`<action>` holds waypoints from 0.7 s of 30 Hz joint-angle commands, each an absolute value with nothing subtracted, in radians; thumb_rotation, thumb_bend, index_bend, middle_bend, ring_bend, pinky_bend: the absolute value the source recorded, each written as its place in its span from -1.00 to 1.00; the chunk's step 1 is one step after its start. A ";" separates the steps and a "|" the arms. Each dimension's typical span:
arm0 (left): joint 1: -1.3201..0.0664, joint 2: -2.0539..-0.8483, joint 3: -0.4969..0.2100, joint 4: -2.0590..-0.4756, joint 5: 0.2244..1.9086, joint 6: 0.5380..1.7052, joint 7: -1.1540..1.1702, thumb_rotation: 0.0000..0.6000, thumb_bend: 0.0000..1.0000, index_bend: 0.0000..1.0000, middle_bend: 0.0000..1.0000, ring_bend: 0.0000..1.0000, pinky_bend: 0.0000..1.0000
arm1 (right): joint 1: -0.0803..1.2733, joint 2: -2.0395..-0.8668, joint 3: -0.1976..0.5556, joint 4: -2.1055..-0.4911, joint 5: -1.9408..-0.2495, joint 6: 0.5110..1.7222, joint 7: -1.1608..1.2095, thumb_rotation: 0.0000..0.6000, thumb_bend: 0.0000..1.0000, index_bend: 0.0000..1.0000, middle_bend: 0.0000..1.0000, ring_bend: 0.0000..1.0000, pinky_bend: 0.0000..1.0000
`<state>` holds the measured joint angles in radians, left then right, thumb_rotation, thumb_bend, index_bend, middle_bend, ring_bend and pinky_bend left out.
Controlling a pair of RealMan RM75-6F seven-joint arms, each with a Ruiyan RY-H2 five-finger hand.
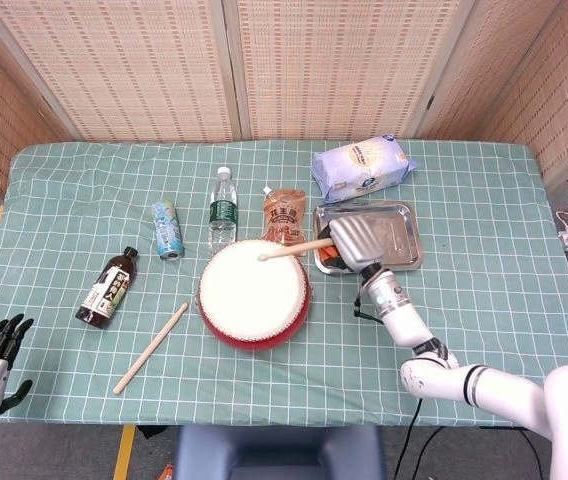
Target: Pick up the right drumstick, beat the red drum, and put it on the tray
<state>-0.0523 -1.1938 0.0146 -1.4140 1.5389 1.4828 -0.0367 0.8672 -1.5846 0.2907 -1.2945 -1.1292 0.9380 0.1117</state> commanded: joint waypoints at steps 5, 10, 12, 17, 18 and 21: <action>-0.052 -1.196 0.015 -1.412 1.538 1.482 -0.037 1.00 -0.56 -0.87 -0.99 -1.00 -0.94 | 0.885 -1.561 0.237 -1.282 -1.159 0.847 -0.055 1.00 0.77 1.00 1.00 1.00 1.00; -0.051 -1.196 0.015 -1.409 1.536 1.480 -0.040 1.00 -0.55 -0.87 -0.99 -1.00 -0.94 | 0.904 -1.563 0.211 -1.275 -1.118 0.825 -0.204 1.00 0.77 1.00 1.00 1.00 1.00; -0.051 -1.198 0.015 -1.407 1.535 1.479 -0.042 1.00 -0.56 -0.87 -0.99 -1.00 -0.94 | 0.913 -1.568 0.196 -1.269 -1.089 0.821 -0.294 1.00 0.76 1.00 1.00 1.00 1.00; -0.052 -1.202 0.018 -1.399 1.536 1.475 -0.047 1.00 -0.55 -0.87 -0.99 -1.00 -0.94 | 0.913 -1.595 0.200 -1.270 -1.007 0.856 -0.410 1.00 0.74 1.00 1.00 1.00 1.00; -0.051 -1.202 0.018 -1.397 1.536 1.475 -0.048 1.00 -0.56 -0.87 -0.99 -1.00 -0.94 | 0.907 -1.595 0.211 -1.279 -1.011 0.871 -0.389 1.00 0.74 1.00 1.00 1.00 1.00; -0.050 -1.201 0.017 -1.396 1.536 1.478 -0.050 1.00 -0.56 -0.87 -0.99 -1.00 -0.94 | 0.874 -1.610 0.266 -1.306 -1.080 0.956 -0.222 1.00 0.74 1.00 1.00 1.00 1.00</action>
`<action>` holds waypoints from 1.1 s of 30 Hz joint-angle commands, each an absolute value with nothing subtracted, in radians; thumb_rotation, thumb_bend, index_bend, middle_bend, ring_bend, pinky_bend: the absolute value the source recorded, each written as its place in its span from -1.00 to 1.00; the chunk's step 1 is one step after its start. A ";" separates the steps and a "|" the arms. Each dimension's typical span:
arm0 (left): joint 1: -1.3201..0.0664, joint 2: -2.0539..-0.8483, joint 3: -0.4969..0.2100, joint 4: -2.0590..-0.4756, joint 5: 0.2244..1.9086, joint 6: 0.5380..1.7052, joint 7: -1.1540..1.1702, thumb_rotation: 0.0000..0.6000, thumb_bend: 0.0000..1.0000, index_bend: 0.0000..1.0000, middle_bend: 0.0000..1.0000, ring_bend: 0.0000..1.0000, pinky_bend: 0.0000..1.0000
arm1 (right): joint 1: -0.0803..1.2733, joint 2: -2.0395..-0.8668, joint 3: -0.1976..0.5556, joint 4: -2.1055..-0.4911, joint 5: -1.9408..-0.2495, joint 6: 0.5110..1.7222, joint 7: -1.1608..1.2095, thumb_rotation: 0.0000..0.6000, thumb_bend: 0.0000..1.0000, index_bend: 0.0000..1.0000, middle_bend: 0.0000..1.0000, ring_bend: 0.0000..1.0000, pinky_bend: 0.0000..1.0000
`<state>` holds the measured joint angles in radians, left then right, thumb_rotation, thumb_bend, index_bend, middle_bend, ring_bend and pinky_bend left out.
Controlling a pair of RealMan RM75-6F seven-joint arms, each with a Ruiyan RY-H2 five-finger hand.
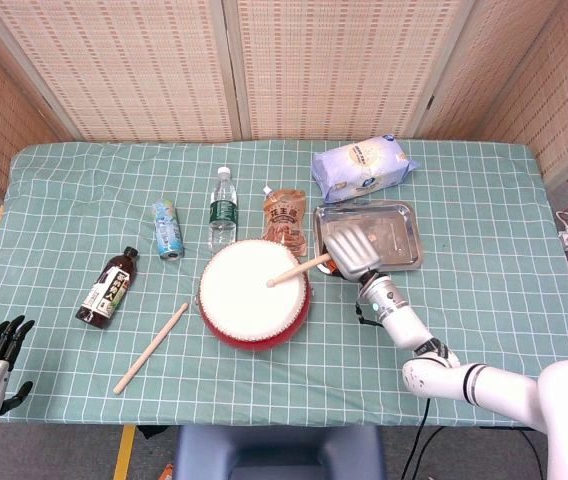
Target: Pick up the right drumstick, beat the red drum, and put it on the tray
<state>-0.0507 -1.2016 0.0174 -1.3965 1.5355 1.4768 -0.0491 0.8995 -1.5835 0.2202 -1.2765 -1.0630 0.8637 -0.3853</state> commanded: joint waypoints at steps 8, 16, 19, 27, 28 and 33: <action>-0.051 -1.202 0.018 -1.395 1.540 1.480 -0.052 1.00 -0.56 -0.87 -0.99 -1.00 -0.94 | 0.803 -1.636 0.375 -1.315 -1.189 1.068 0.260 1.00 0.74 1.00 1.00 1.00 1.00; -0.054 -1.203 0.017 -1.398 1.544 1.479 -0.048 1.00 -0.56 -0.87 -0.99 -1.00 -0.94 | 0.848 -1.608 0.257 -1.268 -1.184 0.943 -0.066 1.00 0.74 1.00 1.00 1.00 1.00; -0.053 -1.203 0.016 -1.397 1.539 1.478 -0.048 1.00 -0.56 -0.87 -0.99 -1.00 -0.94 | 0.865 -1.613 0.221 -1.244 -1.176 0.920 -0.210 1.00 0.74 1.00 1.00 1.00 1.00; -0.055 -1.206 0.018 -1.393 1.539 1.471 -0.049 1.00 -0.56 -0.87 -0.99 -1.00 -0.94 | 0.889 -1.633 0.174 -1.198 -1.111 0.890 -0.484 1.00 0.73 1.00 1.00 1.00 1.00; -0.055 -1.206 0.019 -1.393 1.539 1.471 -0.049 1.00 -0.56 -0.87 -0.99 -1.00 -0.94 | 0.888 -1.636 0.179 -1.200 -1.104 0.895 -0.488 1.00 0.73 1.00 1.00 1.00 1.00; -0.054 -1.205 0.018 -1.392 1.537 1.473 -0.051 1.00 -0.55 -0.87 -0.99 -1.00 -0.94 | 0.825 -1.676 0.301 -1.265 -1.158 1.020 -0.079 1.00 0.72 1.00 1.00 1.00 1.00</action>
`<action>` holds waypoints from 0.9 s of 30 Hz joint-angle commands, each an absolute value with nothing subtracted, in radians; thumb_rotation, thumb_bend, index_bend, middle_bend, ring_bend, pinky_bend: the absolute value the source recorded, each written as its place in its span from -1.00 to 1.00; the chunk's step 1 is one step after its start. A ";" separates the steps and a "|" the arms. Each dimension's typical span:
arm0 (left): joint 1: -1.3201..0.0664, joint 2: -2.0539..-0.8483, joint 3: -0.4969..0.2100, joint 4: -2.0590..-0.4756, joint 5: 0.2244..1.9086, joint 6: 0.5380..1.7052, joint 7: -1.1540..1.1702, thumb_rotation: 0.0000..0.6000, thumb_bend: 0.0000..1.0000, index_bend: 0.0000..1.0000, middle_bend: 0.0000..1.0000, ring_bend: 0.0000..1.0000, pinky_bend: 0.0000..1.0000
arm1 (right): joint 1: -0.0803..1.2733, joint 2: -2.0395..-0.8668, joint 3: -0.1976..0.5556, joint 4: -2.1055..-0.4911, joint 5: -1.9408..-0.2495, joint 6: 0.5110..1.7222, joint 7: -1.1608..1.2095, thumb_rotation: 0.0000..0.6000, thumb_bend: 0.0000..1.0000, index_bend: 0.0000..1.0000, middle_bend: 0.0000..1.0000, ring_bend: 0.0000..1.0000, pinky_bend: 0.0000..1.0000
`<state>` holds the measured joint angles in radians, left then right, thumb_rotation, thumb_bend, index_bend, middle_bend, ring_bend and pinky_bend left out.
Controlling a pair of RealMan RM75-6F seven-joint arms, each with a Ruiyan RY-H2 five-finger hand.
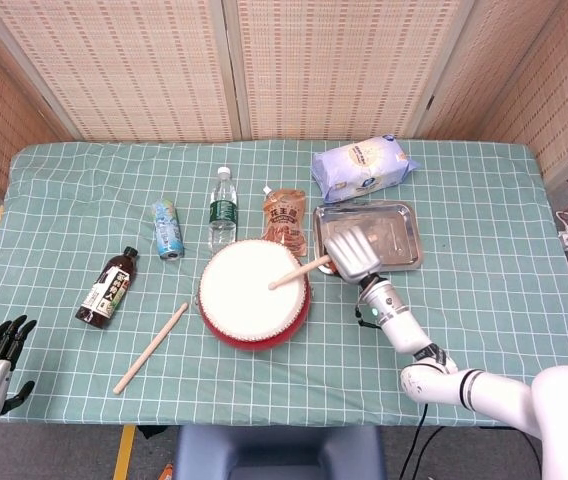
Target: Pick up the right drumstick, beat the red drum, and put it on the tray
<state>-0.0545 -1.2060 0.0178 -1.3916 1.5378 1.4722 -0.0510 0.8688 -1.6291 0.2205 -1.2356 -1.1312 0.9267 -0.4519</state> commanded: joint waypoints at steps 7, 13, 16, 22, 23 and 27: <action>-0.054 -1.205 0.019 -1.391 1.538 1.473 -0.050 1.00 -0.55 -0.87 -0.99 -1.00 -0.94 | 0.780 -1.686 0.383 -1.271 -1.194 1.059 0.308 1.00 0.72 1.00 1.00 1.00 1.00; -0.056 -1.204 0.019 -1.397 1.542 1.474 -0.045 1.00 -0.56 -0.87 -0.99 -1.00 -0.94 | 0.811 -1.644 0.308 -1.247 -1.215 0.981 0.101 1.00 0.72 1.00 1.00 1.00 1.00; -0.057 -1.203 0.017 -1.400 1.540 1.472 -0.041 1.00 -0.56 -0.87 -0.99 -1.00 -0.94 | 0.835 -1.630 0.262 -1.235 -1.214 0.946 -0.086 1.00 0.72 1.00 1.00 1.00 1.00; -0.056 -1.205 0.017 -1.398 1.537 1.470 -0.041 1.00 -0.55 -0.87 -0.99 -1.00 -0.94 | 0.867 -1.644 0.194 -1.177 -1.223 0.920 -0.352 1.00 0.72 1.00 1.00 1.00 1.00; -0.057 -1.205 0.018 -1.398 1.537 1.469 -0.041 1.00 -0.55 -0.87 -0.99 -1.00 -0.94 | 0.871 -1.645 0.187 -1.169 -1.219 0.913 -0.382 1.00 0.72 1.00 1.00 1.00 1.00; -0.057 -1.207 0.019 -1.395 1.536 1.466 -0.043 1.00 -0.55 -0.87 -0.99 -1.00 -0.94 | 0.876 -1.653 0.174 -1.149 -1.193 0.896 -0.472 1.00 0.72 1.00 1.00 1.00 1.00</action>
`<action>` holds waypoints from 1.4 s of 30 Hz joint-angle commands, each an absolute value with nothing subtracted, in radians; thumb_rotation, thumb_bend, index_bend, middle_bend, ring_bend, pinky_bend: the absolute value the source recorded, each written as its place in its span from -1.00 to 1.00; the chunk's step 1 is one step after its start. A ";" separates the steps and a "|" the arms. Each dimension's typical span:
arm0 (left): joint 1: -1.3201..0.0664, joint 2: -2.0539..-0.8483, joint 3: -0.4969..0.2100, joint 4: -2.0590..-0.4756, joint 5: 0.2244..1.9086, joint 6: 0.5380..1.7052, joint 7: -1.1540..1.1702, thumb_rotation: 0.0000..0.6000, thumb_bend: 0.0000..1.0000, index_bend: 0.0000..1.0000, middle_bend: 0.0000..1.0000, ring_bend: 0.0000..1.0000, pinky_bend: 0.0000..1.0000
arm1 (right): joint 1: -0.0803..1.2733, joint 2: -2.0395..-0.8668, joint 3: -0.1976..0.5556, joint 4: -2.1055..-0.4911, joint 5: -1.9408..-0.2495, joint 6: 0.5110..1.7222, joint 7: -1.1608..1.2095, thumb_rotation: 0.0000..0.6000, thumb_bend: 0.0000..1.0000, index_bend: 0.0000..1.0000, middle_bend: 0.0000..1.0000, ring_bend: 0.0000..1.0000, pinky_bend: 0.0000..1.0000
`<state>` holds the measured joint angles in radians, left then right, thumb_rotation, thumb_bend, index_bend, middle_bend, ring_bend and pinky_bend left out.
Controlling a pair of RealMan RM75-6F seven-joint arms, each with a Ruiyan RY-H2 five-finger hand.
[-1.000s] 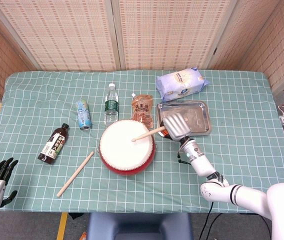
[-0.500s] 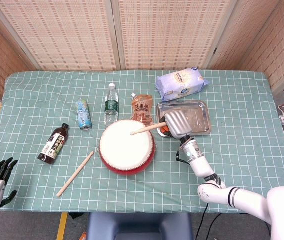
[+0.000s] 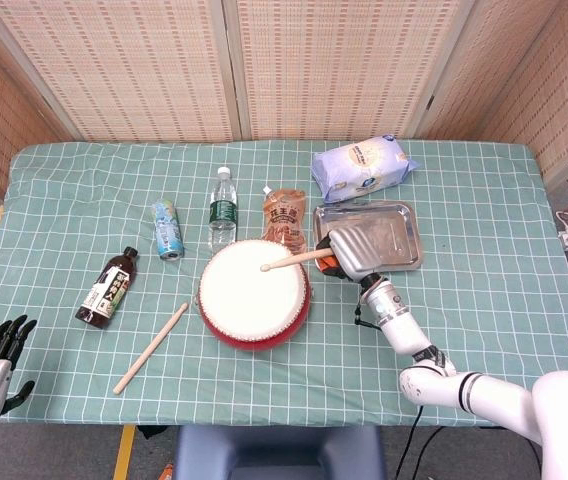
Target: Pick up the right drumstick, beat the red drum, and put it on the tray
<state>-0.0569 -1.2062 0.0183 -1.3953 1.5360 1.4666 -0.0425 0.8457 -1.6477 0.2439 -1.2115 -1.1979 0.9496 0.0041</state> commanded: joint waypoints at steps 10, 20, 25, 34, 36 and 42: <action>-0.058 -1.207 0.018 -1.396 1.535 1.465 -0.041 1.00 -0.56 -0.87 -0.99 -1.00 -0.94 | 0.787 -1.739 0.357 -1.198 -1.246 1.124 0.231 1.00 0.71 1.00 1.00 1.00 1.00; -0.059 -1.205 0.020 -1.399 1.539 1.466 -0.038 1.00 -0.55 -0.87 -0.99 -1.00 -0.94 | 0.816 -1.685 0.289 -1.170 -1.261 1.004 0.075 1.00 0.71 1.00 1.00 1.00 1.00; -0.059 -1.206 0.018 -1.401 1.537 1.466 -0.037 1.00 -0.55 -0.87 -0.99 -1.00 -0.94 | 0.847 -1.659 0.229 -1.172 -1.256 0.941 -0.182 1.00 0.71 1.00 1.00 1.00 1.00; -0.059 -1.209 0.020 -1.392 1.535 1.461 -0.043 1.00 -0.55 -0.87 -0.99 -1.00 -0.94 | 0.871 -1.659 0.186 -1.151 -1.180 0.885 -0.482 1.00 0.70 1.00 1.00 1.00 1.00; -0.060 -1.210 0.020 -1.390 1.535 1.460 -0.044 1.00 -0.55 -0.87 -0.99 -1.00 -0.94 | 0.867 -1.661 0.192 -1.158 -1.169 0.891 -0.483 1.00 0.70 1.00 1.00 1.00 1.00; -0.059 -1.211 0.019 -1.389 1.536 1.464 -0.046 1.00 -0.55 -0.87 -0.99 -1.00 -0.94 | 0.795 -1.724 0.298 -1.171 -1.215 1.052 -0.047 1.00 0.69 1.00 1.00 1.00 1.00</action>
